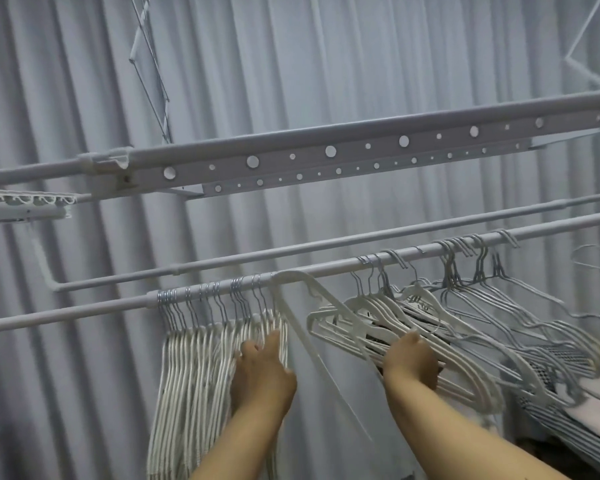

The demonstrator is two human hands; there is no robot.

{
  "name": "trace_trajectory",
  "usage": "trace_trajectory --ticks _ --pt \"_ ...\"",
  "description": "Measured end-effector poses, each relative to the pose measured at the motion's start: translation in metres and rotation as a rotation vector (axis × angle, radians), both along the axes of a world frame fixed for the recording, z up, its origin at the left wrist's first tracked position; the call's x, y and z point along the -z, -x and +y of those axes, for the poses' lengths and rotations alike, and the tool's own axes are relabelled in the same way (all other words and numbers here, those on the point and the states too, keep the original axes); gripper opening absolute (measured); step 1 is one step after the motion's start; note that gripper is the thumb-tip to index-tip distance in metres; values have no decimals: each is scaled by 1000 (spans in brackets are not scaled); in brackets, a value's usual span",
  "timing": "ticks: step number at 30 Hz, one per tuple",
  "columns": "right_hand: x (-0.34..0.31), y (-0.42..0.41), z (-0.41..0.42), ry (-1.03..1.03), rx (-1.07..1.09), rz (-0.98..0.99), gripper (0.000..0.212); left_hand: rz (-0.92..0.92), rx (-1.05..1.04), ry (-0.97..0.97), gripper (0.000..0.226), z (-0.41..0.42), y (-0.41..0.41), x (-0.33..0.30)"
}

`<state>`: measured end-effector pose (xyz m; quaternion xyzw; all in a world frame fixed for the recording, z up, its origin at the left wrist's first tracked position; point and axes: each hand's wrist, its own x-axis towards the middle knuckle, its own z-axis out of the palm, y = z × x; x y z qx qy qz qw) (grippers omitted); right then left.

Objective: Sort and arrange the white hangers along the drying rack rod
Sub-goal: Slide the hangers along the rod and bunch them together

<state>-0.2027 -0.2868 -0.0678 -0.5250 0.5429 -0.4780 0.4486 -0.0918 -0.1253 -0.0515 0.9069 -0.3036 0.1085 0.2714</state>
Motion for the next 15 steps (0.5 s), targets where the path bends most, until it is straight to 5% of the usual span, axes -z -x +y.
trace_trajectory --ticks 8,15 --pt "11 -8 12 30 204 -36 58 75 81 27 59 4 -17 4" --pt "-13 -25 26 101 118 3 53 88 102 21 63 7 -18 5"
